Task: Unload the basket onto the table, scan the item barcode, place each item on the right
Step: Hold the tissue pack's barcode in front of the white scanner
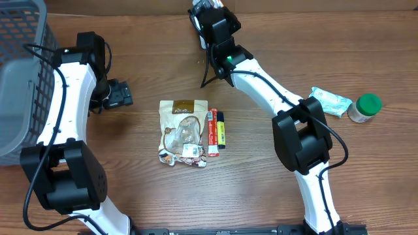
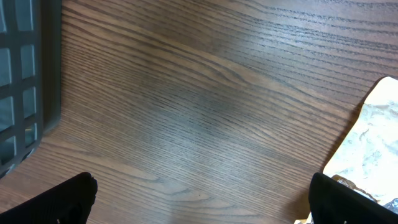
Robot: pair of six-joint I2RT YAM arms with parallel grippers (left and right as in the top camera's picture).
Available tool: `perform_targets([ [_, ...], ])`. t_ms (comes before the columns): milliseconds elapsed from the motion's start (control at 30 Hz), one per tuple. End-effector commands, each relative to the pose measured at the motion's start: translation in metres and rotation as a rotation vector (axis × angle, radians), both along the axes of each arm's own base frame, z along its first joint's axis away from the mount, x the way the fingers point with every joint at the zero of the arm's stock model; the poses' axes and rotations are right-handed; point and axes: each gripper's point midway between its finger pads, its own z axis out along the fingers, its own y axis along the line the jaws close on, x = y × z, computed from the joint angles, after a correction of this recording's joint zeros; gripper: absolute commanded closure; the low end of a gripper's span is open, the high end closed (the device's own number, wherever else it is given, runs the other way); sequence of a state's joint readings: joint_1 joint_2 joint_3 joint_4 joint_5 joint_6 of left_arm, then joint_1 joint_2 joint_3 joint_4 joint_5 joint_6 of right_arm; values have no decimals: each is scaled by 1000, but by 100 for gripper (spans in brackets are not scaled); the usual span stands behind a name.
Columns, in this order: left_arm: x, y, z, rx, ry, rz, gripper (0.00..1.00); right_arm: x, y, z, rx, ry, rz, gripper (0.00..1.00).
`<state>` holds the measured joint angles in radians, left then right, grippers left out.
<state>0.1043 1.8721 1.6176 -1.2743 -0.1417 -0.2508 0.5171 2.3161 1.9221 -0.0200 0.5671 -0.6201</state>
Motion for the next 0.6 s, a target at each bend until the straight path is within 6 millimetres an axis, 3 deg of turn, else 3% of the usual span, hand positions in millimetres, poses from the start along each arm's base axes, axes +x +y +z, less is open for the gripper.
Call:
perform_targets([
  [0, 4, -3, 1, -3, -4, -26, 0, 4, -1, 10, -88, -31, 16, 96],
  [167, 4, -3, 1, -3, -4, -26, 0, 8, 2, 29, -77, -106, 20, 96],
  [267, 4, -3, 1, -3, -4, -26, 0, 9, 8, 29, -65, -109, 53, 96],
  [433, 4, -3, 1, -3, -4, -26, 0, 12, 12, 10, -73, -88, 67, 96],
  [567, 4, -3, 1, -3, -4, -26, 0, 16, 12, -18, -93, -61, 62, 96],
])
